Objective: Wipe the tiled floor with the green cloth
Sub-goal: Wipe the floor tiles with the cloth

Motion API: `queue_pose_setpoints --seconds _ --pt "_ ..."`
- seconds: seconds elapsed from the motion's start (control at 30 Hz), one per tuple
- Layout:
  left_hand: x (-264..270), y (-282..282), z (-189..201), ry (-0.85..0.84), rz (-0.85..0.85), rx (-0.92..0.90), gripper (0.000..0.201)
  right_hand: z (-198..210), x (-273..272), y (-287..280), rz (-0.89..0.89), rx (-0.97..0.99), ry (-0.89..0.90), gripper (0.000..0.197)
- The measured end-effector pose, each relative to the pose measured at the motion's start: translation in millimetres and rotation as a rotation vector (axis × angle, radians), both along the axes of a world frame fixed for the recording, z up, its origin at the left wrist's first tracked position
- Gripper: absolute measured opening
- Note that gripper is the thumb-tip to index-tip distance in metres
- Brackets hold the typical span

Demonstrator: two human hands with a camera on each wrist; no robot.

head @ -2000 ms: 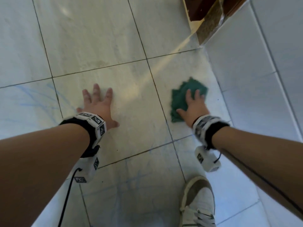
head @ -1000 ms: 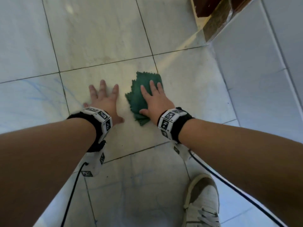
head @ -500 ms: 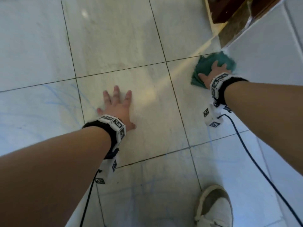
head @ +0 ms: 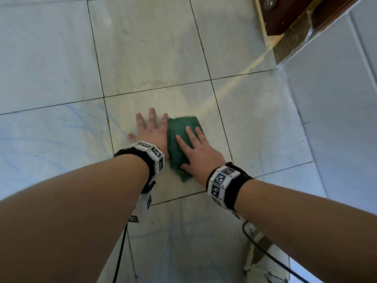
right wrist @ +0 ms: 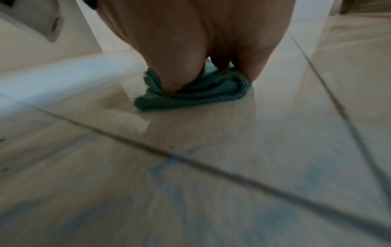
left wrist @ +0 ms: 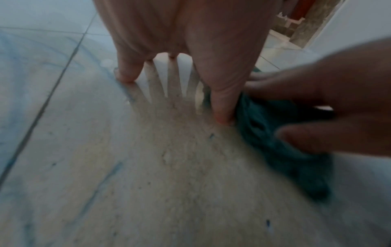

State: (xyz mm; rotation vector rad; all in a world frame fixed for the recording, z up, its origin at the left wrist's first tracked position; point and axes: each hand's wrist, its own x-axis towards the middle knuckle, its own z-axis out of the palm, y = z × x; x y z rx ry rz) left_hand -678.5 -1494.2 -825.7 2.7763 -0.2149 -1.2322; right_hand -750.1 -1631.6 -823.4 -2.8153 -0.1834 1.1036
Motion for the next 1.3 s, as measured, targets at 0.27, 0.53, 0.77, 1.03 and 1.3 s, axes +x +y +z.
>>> queue_pose_setpoints --seconds 0.27,0.53,0.77,1.03,1.3 --pt "-1 -1 2 -0.010 -0.035 0.011 0.127 2 0 -177 -0.614 -0.270 -0.056 0.090" --pt "-1 -3 2 -0.022 -0.045 0.012 0.127 10 -1 -112 -0.424 -0.247 -0.026 0.089" --pt "-4 -3 2 -0.051 -0.046 0.006 0.125 6 -28 -28 -0.084 -0.045 0.041 0.091" --pt "-16 -10 3 -0.119 -0.219 0.052 0.124 4 -22 -162 -0.565 -0.220 -0.040 0.090" --pt "-32 -10 0 -0.118 -0.211 -0.012 0.118 10 -81 -185 -0.753 -0.330 0.065 0.089"
